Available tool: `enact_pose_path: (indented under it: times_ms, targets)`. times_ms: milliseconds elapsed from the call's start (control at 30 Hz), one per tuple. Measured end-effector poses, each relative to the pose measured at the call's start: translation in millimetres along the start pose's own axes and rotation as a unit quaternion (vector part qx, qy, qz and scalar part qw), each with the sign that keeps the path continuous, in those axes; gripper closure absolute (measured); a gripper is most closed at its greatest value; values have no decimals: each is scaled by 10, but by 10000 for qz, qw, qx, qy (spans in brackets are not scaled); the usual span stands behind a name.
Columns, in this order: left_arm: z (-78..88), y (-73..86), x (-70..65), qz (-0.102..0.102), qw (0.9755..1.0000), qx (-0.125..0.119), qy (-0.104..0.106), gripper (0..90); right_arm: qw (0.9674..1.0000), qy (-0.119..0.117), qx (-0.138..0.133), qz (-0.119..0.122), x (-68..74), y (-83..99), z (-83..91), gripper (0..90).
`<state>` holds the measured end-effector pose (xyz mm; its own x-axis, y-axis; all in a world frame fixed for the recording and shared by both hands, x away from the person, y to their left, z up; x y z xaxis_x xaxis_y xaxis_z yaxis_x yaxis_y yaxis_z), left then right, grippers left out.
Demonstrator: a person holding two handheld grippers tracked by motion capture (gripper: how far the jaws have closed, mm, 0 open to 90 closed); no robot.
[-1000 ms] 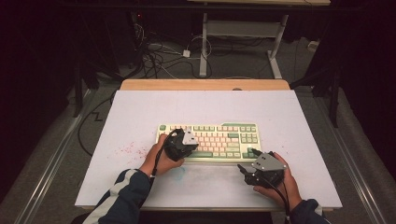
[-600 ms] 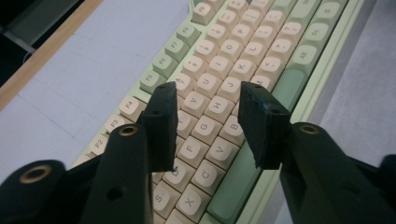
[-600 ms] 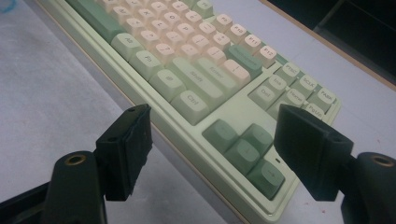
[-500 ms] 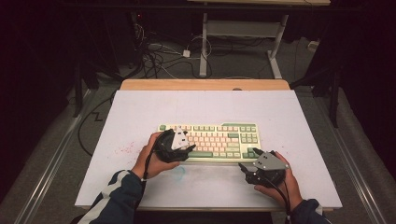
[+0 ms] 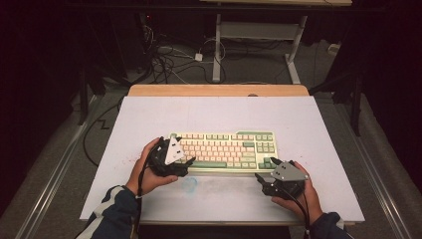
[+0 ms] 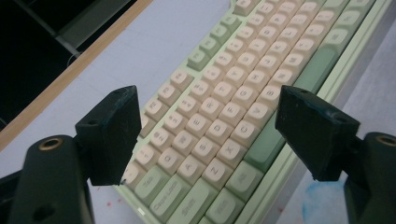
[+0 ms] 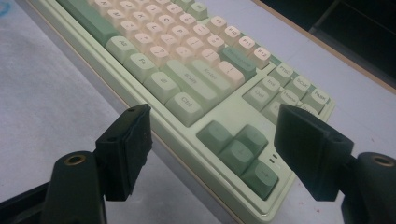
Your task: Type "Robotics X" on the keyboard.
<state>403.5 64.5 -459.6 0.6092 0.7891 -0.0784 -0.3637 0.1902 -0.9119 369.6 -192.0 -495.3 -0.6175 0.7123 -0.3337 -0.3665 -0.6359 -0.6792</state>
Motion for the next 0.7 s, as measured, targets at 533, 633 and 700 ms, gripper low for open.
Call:
enact_pose_path:
  times_ms: [533,633,700]
  targets:
    - [268,278,294,162,9988,-14,-455,200,10000,61,9,-47,-25,-3,-12,291]
    - [305,350,334,199,9985,93,-492,193,9999,94,0,-57,-39,-14,-12,293]
    - [327,390,359,246,9983,94,-528,189,9999,96,-23,-99,-53,-29,-8,296]
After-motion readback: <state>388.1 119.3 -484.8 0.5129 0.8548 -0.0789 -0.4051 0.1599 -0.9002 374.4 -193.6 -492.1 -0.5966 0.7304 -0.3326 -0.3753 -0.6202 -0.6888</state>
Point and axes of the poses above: each handheld gripper's, and its own axes: z roughly backward along the jaws, y roughly out of its underside, x roughly to its left, the point moved 7 cm from there along -z, roughly forward along the jaws, and after that the axes turned 11 degrees about x, right-handed, at the moved point
